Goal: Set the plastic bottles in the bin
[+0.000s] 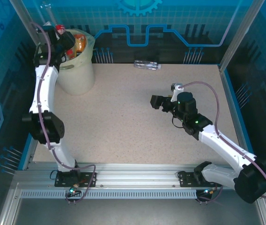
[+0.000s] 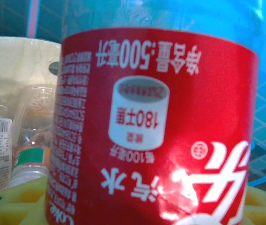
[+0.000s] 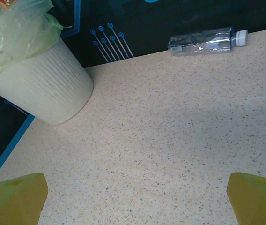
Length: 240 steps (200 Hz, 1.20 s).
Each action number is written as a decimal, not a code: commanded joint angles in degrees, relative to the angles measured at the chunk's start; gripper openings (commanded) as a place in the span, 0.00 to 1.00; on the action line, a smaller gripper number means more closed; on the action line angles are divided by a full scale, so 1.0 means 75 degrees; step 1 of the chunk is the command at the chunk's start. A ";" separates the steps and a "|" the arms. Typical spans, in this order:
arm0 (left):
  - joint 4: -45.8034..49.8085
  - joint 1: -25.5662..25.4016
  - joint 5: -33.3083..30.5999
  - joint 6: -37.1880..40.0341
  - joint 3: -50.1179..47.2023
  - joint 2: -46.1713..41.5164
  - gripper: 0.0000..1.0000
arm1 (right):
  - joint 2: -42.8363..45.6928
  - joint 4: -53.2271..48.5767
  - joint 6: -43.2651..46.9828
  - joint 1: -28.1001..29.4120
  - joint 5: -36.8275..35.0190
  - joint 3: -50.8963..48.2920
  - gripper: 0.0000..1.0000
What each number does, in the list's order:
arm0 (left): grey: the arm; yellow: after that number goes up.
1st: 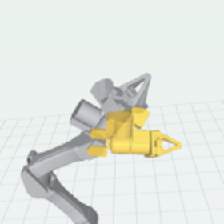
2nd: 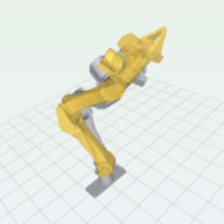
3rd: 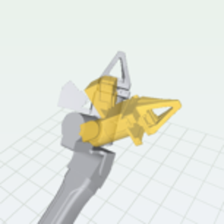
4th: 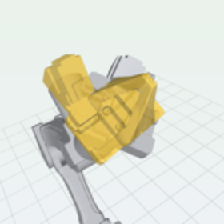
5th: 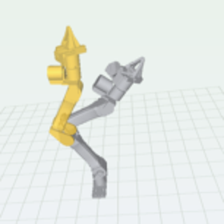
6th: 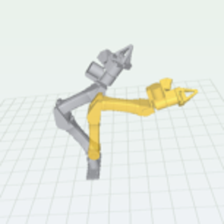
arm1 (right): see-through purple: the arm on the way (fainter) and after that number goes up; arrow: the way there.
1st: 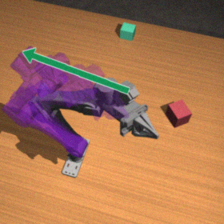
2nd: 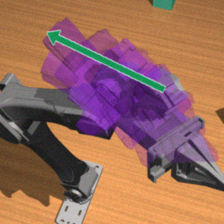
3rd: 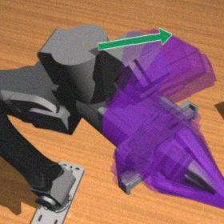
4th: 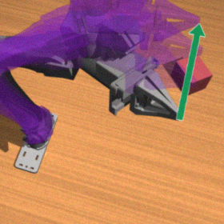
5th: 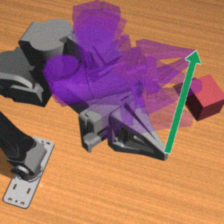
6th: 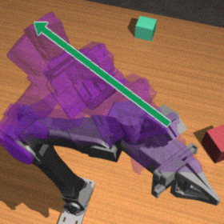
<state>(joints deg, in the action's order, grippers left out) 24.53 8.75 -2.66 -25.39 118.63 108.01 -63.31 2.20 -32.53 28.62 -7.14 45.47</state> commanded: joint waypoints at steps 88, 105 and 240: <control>0.0402 0.0014 -0.0817 -0.0244 0.0765 0.0800 0.68 | 0.0591 -0.0381 0.0131 0.0109 -0.0490 -0.0007 0.99; 0.0420 0.0007 -0.0542 -0.0350 0.0824 0.0738 0.80 | 0.0590 -0.0395 0.0143 0.0109 -0.0519 -0.0009 1.00; 0.0826 0.0245 0.1549 -0.0900 0.1525 0.0216 0.99 | 0.0368 -0.0421 0.0052 0.0106 -0.0737 -0.0054 1.00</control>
<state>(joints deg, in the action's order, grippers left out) 29.78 10.28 1.98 -29.47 128.88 111.90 -60.10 -0.47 -31.92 28.86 -10.59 45.36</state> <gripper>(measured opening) 0.991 0.999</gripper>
